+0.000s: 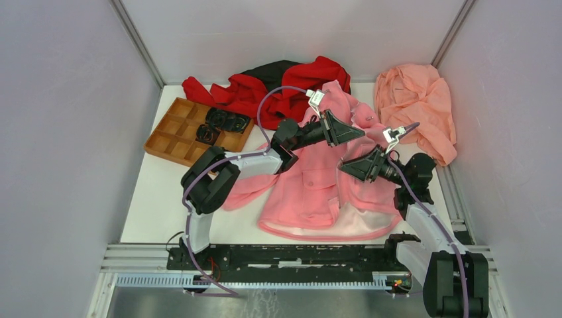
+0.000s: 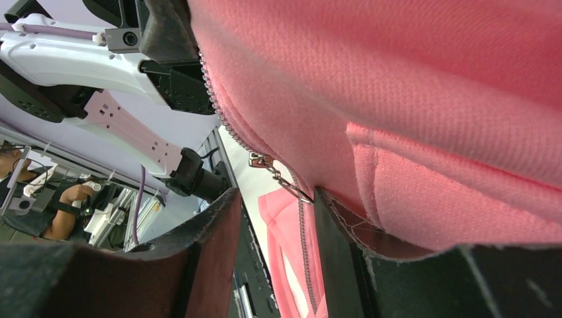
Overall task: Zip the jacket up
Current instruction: Adjust the zipper on the jacket.
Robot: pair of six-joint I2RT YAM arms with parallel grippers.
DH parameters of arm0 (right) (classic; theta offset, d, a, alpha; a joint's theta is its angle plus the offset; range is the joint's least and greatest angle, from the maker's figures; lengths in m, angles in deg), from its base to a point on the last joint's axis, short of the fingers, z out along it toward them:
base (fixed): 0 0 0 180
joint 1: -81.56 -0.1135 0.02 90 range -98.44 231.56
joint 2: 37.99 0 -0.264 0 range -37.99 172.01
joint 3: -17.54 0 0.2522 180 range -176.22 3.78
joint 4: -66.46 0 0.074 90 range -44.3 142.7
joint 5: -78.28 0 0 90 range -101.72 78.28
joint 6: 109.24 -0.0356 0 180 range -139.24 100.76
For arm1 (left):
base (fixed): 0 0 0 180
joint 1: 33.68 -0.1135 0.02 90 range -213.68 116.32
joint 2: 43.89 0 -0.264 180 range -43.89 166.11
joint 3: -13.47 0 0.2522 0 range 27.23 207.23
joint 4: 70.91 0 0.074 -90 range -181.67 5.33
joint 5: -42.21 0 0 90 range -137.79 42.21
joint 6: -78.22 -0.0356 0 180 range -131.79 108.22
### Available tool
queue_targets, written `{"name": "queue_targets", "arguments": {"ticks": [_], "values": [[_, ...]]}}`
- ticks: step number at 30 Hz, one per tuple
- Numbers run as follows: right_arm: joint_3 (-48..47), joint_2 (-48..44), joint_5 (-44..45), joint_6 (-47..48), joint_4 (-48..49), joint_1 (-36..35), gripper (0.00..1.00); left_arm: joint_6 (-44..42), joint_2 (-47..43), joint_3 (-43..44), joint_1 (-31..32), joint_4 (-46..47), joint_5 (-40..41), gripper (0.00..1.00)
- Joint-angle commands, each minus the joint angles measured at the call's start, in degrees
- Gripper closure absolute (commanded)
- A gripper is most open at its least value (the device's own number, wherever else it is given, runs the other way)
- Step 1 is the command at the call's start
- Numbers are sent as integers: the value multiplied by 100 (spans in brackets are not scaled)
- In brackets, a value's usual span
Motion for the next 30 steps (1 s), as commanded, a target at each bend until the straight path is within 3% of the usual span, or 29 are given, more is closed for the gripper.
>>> {"name": "queue_targets", "arguments": {"ticks": [1, 7, 22, 26, 30], "values": [[-175, -90, -208, 69, 326, -22, 52, 170, -301, 238, 5, 449, -39, 98], [-187, -180, -241, 364, -96, -22, 61, 106, -291, 274, 2, 358, -30, 98], [-34, -362, -376, 367, -108, -57, 78, 36, -247, 311, 0, 268, -35, 98], [-15, -387, -375, 545, -318, -57, 79, 36, -241, 319, 2, 268, -26, 98], [-73, -375, -233, 868, -704, -57, 73, 61, -220, 338, -2, 287, -30, 98]]}}
